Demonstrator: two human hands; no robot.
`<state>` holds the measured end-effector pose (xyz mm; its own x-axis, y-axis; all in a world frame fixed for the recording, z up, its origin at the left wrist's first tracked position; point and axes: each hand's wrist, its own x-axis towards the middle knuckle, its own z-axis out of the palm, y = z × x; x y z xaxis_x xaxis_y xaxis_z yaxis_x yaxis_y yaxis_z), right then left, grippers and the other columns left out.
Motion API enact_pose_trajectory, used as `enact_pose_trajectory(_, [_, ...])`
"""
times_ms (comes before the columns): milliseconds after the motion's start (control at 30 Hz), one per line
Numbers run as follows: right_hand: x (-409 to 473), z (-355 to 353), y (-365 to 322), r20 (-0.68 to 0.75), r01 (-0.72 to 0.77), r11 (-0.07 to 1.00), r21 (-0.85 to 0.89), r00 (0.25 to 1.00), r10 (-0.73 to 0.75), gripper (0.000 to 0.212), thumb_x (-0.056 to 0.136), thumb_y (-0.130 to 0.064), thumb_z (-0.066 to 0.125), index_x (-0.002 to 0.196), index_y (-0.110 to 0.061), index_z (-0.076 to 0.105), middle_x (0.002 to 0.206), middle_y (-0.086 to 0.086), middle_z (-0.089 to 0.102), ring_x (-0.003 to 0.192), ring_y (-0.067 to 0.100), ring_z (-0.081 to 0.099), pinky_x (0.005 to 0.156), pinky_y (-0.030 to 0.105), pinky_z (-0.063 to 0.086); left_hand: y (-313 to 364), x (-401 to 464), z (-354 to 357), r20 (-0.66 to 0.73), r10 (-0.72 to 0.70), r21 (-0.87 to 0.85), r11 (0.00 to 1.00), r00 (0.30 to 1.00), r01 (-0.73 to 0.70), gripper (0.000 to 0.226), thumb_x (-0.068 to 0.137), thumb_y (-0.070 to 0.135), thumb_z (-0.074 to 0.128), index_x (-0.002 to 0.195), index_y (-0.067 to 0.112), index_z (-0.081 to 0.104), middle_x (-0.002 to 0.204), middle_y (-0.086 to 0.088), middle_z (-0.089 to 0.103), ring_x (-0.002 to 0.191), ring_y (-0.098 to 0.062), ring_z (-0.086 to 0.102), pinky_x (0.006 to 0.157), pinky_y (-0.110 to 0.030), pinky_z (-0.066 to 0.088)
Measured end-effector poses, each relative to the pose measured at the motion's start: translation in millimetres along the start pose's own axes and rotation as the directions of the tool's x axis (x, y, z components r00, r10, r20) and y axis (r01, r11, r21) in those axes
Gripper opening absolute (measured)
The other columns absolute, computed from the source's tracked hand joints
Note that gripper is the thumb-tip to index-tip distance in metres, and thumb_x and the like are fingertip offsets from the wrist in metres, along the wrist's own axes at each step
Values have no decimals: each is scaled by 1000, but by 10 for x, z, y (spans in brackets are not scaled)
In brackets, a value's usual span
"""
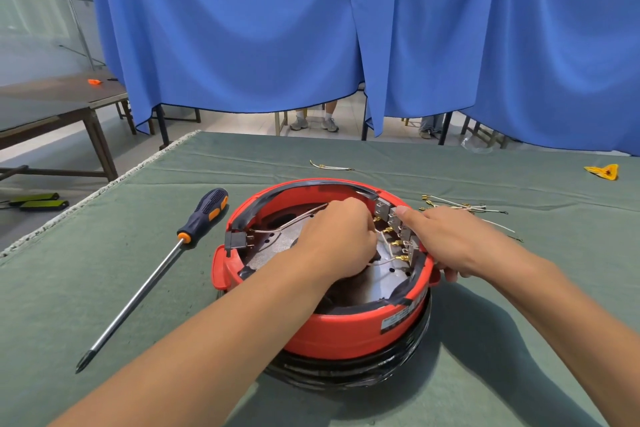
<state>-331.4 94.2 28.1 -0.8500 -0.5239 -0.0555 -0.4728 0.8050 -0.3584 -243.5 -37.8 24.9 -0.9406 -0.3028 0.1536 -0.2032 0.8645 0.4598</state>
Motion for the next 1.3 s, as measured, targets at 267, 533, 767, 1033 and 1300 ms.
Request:
enact_pose_trajectory(267, [27,52,0,-74,50,998,-30,996,-52,65,95,-55,21,57,-12,52,40,4,58,44,17,60,56,28,42,-10,6,0,68,99,-28,995,993,-97,25,81,4,52,87,13,75,90,-9,71,89,-30,60,81,-40,51])
enact_pose_trajectory(533, [12,62,-4,-73,36,997,71,997,-30,57,93,-54,27,59,-14,51,59,8,67,53,23,65,77,33,53,68,-40,-4,-90,58,74,996,994,-51,24,82,15,50,90,21,73,95,0,71,93,-23,61,78,-34,50])
enact_pose_trajectory(767, [67,-38,115,-144,-19,986,164,989,43,72,89,-69,27,58,-13,61,49,-1,63,59,20,64,66,30,46,145,-36,-34,-231,212,194,966,950,-168,28,89,16,48,113,26,58,103,10,53,102,-13,49,73,-30,40])
enact_pose_trajectory(1033, [309,45,676,-410,-71,927,369,883,231,29,86,-35,52,68,-12,55,69,1,62,75,32,58,62,31,41,269,476,-28,-204,247,265,946,947,-189,30,91,9,45,110,23,64,114,5,56,111,-14,44,82,-28,38])
enact_pose_trajectory(1300, [599,277,910,-391,-1,996,91,920,37,31,94,-34,45,124,-37,50,131,-14,46,105,24,59,74,30,33,224,567,135,-224,266,335,925,938,-182,29,92,14,41,93,22,68,105,5,64,104,-17,48,84,-29,28])
